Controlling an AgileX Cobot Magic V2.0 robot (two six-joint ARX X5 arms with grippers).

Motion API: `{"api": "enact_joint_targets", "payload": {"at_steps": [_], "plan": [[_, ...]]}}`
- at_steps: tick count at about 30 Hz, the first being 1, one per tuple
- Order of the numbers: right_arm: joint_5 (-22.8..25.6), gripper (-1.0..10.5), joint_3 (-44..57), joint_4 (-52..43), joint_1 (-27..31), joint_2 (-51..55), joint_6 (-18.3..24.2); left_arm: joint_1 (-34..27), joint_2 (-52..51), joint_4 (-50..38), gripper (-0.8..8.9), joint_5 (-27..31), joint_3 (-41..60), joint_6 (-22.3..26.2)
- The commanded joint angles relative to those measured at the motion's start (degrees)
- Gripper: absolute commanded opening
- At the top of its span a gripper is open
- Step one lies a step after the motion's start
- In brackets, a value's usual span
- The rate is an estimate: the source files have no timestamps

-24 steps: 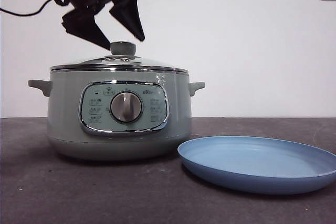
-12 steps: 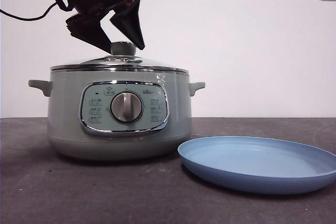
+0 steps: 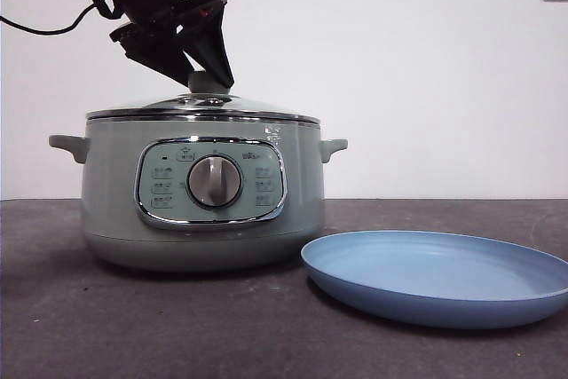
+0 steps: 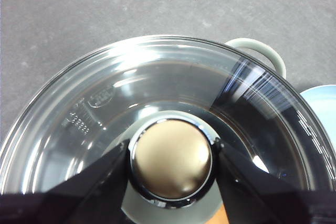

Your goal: Take the potato out from the steamer,put the potato on the plate,close the lid

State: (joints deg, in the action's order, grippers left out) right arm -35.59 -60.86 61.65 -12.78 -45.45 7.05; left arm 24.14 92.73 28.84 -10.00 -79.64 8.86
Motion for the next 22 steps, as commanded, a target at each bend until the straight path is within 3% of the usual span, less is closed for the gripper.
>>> {"api": "enact_joint_targets", "payload": {"at_steps": [1, 10, 22], "plan": [[-0.02, 6.0, -0.17, -0.24, -0.07, 0.07, -0.11, 0.33, 0.13, 0.37, -0.12, -0.59, -0.22, 0.17], [-0.07, 5.9, -0.17, -1.9, -0.07, -0.46, -2.43, 0.15, -3.17, 0.07, -0.08, -0.52, -0.33, -1.36], [-0.13, 5.9, -0.2, -12.66, -2.8, -7.89, -8.31, -1.92, -18.45, 7.34, -0.08, -0.22, -0.33, -1.81]]}}
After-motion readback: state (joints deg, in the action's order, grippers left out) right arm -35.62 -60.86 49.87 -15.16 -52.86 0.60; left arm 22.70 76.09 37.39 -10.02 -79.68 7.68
